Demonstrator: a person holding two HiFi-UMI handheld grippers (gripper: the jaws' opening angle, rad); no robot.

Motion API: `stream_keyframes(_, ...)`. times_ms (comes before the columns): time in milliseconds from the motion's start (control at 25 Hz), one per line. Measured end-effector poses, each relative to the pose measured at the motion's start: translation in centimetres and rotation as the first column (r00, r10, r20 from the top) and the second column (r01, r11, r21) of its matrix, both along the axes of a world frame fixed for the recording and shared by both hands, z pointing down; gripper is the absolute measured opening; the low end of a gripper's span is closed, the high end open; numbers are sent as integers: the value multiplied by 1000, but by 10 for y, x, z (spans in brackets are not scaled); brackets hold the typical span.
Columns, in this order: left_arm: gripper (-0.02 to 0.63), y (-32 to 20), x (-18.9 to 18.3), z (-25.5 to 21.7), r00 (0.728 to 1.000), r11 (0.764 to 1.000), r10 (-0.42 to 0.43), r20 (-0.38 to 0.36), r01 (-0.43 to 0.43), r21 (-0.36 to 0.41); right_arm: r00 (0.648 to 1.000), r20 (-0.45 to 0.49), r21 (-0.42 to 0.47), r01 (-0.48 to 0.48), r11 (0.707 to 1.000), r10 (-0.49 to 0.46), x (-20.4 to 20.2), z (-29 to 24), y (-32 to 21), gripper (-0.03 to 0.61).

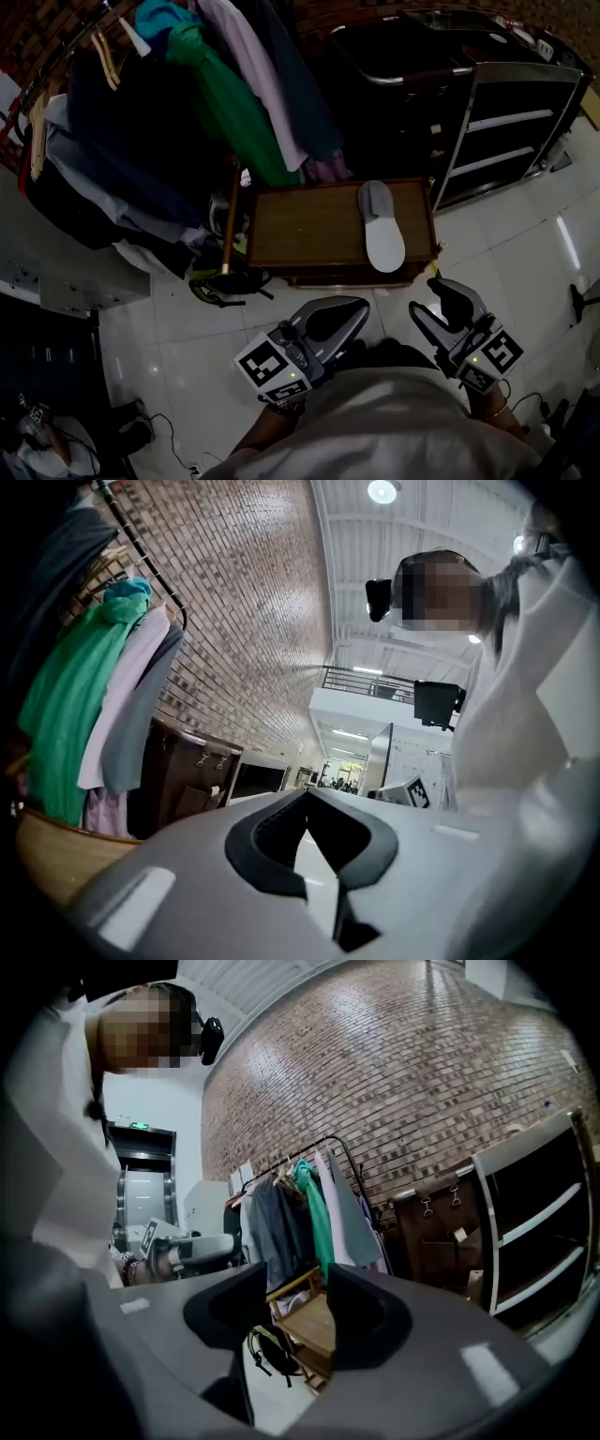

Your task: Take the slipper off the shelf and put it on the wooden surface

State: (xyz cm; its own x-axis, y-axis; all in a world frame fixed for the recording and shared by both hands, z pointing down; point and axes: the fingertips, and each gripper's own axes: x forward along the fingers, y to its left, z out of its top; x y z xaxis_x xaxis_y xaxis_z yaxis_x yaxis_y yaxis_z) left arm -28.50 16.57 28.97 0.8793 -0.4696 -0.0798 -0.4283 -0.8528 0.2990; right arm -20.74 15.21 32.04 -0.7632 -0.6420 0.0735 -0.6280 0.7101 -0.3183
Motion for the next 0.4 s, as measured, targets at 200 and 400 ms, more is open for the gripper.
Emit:
stream_keyframes(200,0,2,-1,8,1000,1000,6,6,-6,-29,999,-29,3,-13,1000,13,7,6,-6,202)
stream_keyframes(400,0,-2,-2,12,1000,999,3,27,-2,-36,999,-34,12,35,999,-34,-5,10,-2,202)
